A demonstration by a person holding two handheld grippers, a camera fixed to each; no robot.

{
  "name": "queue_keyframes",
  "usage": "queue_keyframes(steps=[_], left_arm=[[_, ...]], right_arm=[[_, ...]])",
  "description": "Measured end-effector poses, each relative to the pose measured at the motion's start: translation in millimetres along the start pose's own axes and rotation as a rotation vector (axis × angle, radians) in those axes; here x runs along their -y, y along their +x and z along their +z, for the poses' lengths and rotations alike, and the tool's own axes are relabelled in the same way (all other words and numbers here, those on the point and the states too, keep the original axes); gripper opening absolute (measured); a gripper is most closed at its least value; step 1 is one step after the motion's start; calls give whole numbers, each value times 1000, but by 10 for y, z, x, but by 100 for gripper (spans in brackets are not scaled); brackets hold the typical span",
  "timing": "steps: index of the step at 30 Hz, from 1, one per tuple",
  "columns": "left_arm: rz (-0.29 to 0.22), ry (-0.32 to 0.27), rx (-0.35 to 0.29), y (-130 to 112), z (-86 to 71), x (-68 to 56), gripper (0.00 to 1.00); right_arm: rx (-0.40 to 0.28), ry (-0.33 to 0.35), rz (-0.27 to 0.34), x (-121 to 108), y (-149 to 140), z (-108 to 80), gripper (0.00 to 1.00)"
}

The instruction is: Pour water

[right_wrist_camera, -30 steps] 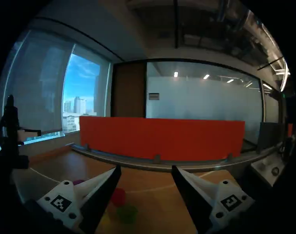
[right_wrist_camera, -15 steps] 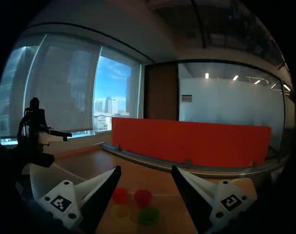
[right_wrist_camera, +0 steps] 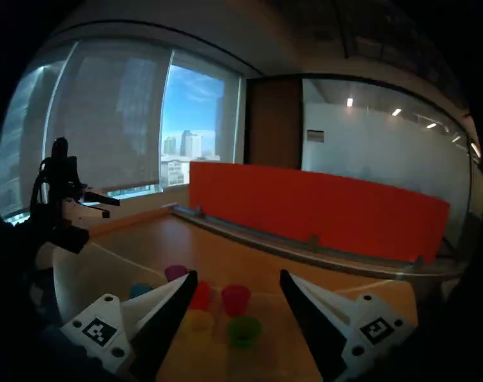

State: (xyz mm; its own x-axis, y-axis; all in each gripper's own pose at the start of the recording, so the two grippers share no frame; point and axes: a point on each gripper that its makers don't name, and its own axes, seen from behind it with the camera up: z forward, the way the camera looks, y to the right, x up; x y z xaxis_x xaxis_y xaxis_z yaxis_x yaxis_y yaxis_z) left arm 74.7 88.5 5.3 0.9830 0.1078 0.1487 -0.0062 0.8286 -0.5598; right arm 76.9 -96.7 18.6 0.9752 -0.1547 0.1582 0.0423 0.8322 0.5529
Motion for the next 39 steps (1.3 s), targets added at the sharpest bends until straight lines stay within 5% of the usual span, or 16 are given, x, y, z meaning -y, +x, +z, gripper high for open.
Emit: queue_keyframes(steps=[11, 26, 39], left_arm=[[11, -62, 53, -136, 37, -164, 97], [0, -104, 130, -646, 140, -312, 97], [16, -123, 185, -984, 214, -346, 97]], right_arm=[[57, 32, -6, 53, -124, -13, 100], [142, 35, -18, 45, -568, 31, 100], [170, 34, 5, -22, -798, 121, 100]])
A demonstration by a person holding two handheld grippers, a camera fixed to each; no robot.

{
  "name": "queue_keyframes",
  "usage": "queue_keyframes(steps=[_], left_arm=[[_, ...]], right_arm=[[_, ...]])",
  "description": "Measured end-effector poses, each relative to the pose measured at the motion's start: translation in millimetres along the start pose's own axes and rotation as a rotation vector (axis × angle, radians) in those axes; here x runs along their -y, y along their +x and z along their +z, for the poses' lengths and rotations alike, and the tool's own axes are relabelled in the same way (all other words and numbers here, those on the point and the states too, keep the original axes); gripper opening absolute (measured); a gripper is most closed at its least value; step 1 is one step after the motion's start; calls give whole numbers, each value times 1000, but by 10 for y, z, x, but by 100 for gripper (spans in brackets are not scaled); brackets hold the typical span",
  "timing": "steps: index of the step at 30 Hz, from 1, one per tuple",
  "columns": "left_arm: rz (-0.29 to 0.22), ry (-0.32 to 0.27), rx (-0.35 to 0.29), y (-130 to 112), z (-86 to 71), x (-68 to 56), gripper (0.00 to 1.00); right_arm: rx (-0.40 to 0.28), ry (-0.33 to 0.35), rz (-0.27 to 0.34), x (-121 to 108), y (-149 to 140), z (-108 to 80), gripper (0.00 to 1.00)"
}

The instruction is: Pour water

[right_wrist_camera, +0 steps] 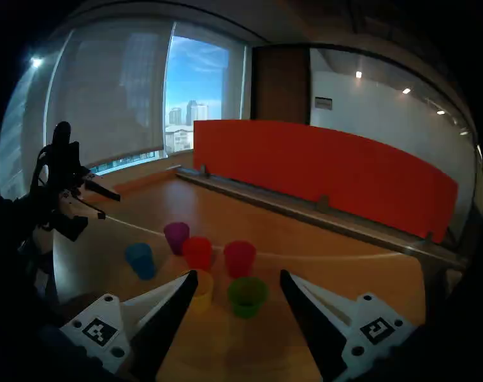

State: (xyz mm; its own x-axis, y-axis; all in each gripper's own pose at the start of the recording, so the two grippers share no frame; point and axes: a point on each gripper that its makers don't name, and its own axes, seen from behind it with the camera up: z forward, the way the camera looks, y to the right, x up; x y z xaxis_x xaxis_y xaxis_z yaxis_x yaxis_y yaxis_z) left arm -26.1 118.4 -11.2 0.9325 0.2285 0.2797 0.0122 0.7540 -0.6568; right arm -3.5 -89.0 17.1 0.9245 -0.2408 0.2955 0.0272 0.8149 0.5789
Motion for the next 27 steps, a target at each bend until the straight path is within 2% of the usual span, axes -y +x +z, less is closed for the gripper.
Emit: queue_keyframes(steps=[8, 17, 27], left_arm=[[9, -8, 41, -231, 93, -14, 97], [35, -12, 113, -596, 253, -44, 98], [51, -49, 165, -862, 412, -126, 97]], right_arm=[[21, 2, 3, -31, -146, 112, 100], [50, 2, -8, -73, -275, 272, 100], [69, 4, -2, -121, -340, 389, 100]])
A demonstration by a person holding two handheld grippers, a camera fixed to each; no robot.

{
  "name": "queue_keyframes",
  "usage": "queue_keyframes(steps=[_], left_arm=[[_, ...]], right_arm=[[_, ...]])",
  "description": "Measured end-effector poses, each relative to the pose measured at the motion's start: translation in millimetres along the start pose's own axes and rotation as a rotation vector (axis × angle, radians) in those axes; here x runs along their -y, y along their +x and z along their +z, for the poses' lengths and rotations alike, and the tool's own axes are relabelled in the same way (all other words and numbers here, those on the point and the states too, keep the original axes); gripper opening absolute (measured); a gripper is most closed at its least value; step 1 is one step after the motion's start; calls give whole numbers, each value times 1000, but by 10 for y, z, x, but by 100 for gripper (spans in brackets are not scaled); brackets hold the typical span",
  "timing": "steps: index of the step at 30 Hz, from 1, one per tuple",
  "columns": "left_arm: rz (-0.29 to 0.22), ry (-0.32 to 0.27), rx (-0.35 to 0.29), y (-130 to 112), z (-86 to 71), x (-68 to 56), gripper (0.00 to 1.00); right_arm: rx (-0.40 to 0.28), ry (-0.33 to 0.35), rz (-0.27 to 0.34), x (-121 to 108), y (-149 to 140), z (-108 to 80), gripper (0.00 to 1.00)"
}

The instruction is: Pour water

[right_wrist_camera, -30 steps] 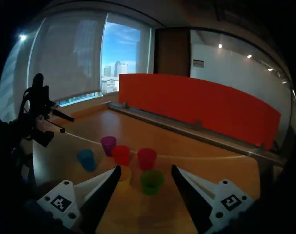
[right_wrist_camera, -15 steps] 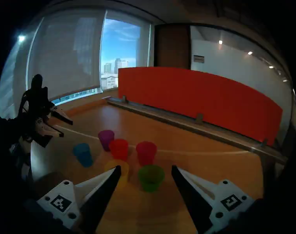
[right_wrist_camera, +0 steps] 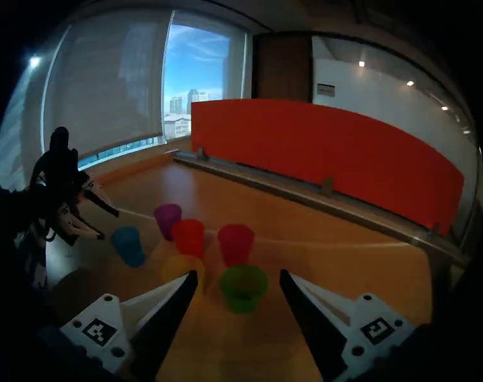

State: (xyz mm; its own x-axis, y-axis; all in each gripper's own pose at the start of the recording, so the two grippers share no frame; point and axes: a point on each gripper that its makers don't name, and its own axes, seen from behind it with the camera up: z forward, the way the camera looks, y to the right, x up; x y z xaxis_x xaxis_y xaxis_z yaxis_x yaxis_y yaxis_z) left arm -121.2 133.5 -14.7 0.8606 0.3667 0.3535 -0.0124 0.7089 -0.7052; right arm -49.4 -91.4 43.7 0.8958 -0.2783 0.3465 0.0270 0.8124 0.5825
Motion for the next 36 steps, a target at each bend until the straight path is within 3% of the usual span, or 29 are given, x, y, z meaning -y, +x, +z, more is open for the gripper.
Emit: queue_keyframes(steps=[14, 36], left_arm=[[6, -26, 45, -161, 226, -36, 97], [17, -62, 63, -137, 532, -77, 97]], right_arm=[[8, 5, 15, -53, -11, 73, 100], [21, 2, 29, -132, -64, 160, 100]])
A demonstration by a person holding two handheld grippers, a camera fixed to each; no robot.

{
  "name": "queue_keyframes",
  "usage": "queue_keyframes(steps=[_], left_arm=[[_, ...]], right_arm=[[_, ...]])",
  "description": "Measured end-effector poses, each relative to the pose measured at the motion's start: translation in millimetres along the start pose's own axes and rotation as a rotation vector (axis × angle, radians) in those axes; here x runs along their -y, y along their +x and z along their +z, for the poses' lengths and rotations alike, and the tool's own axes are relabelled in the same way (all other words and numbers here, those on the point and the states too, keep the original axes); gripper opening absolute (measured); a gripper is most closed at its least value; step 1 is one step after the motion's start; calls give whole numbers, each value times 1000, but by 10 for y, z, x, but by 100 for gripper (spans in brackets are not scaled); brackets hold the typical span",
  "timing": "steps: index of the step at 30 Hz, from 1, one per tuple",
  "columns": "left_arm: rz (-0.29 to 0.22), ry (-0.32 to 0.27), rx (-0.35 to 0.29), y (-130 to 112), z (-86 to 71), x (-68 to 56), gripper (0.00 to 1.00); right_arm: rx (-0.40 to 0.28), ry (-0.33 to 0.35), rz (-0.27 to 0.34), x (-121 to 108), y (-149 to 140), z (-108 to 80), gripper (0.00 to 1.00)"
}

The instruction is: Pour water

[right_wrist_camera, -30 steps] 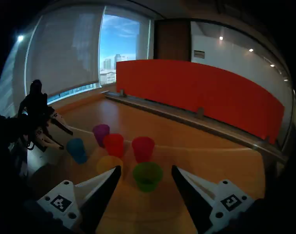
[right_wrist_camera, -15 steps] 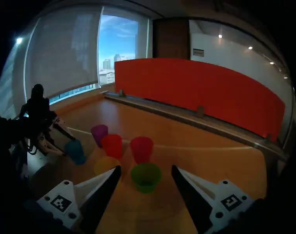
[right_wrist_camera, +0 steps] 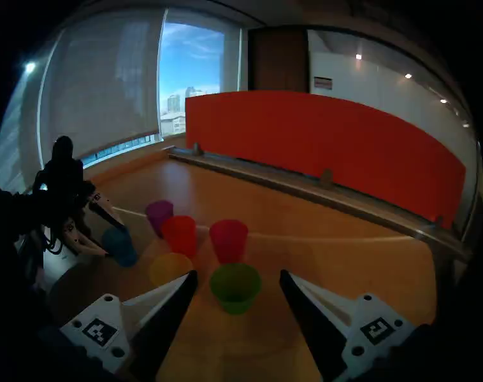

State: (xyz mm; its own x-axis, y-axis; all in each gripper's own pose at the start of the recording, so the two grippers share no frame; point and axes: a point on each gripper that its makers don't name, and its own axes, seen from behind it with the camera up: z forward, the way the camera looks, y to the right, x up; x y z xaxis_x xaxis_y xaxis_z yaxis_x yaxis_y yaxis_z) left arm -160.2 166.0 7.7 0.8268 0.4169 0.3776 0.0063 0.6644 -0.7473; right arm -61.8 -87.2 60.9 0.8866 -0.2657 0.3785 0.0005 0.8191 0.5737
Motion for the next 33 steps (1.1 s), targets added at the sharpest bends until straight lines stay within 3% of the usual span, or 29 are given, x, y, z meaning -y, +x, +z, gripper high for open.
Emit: queue_keyframes(steps=[10, 33], left_arm=[[19, 16, -9, 16, 22, 5, 90], [16, 28, -43, 128, -44, 34, 89]], right_arm=[[-4, -1, 10, -24, -8, -3, 100], [31, 5, -1, 0, -132, 128, 100]])
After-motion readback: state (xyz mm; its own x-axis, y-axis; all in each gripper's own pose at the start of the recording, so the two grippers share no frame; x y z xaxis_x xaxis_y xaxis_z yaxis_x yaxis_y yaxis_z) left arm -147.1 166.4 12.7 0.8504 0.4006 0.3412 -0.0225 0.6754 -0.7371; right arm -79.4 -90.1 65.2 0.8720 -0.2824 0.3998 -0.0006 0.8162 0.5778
